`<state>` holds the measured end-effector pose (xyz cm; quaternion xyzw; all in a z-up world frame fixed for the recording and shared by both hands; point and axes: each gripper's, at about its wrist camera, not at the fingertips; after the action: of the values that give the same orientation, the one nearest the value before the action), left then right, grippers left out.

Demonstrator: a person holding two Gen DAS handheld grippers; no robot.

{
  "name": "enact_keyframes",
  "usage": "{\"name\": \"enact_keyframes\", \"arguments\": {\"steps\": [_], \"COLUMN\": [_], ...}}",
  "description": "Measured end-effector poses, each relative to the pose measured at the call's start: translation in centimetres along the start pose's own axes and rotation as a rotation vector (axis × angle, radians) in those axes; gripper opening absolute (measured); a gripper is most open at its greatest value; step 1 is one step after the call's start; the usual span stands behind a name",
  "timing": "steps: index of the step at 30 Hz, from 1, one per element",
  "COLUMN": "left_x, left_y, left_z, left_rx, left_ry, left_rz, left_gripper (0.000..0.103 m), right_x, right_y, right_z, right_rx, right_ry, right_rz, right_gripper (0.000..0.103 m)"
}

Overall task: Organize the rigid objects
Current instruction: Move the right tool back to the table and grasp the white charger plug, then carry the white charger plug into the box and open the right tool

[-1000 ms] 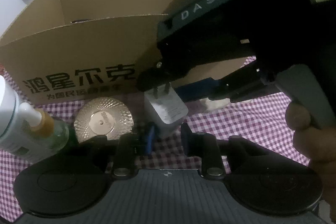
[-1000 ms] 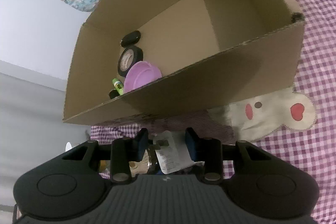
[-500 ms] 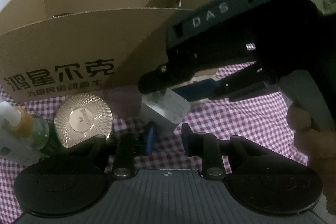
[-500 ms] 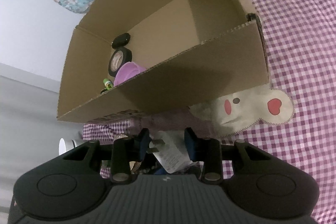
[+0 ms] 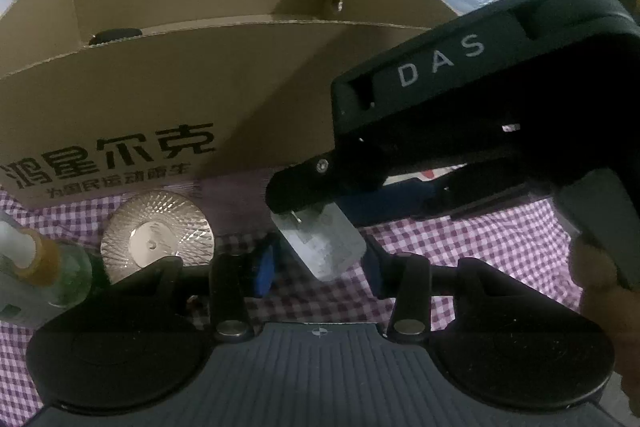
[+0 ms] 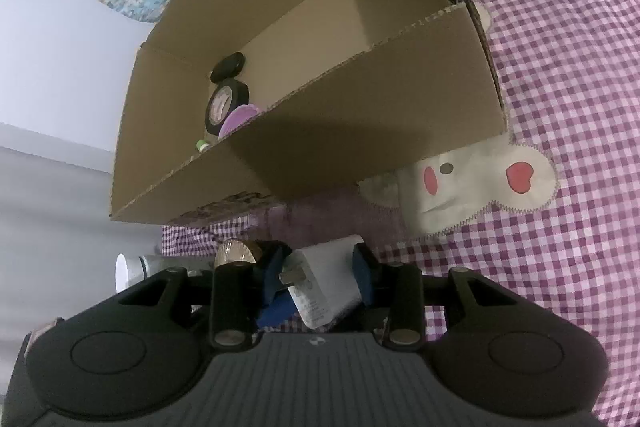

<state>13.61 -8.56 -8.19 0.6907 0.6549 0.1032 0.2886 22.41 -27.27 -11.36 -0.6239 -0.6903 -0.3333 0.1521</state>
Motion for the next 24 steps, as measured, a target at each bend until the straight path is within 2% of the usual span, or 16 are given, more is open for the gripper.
{"name": "enact_keyframes", "arguments": {"steps": [5,11,14,24], "left_x": [0.1,0.1,0.1,-1.2], "left_y": [0.2,-0.1,-0.1,-0.5], "left_z": [0.6,0.6,0.2,-3.8], "left_rx": [0.004,0.01,0.005,-0.039], "left_ry": [0.009,0.018,0.032,0.04], "left_rz": [-0.018,-0.016,-0.011,0.027], "left_gripper": [0.038,0.036,0.026,0.026], "right_x": [0.0,0.0,-0.1,1.2], "right_y": [0.0,-0.3,-0.6,-2.2], "right_z": [0.3,0.1,-0.2,-3.3], "right_rx": [-0.007,-0.012,-0.015,-0.067], "right_ry": [0.001,0.019,0.028,0.047], "right_rz": [-0.004,-0.001,0.014,0.016], "right_gripper": [0.047,0.046,0.046,0.043]}}
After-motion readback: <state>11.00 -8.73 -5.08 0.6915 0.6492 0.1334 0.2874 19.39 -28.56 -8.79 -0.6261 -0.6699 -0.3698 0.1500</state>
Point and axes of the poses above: each gripper's, at about its wrist camera, not at the fingertips, and z roughly the way its jaws point, x to its left, y to its top, and after that the axes turned 6 degrees about -z, right-handed
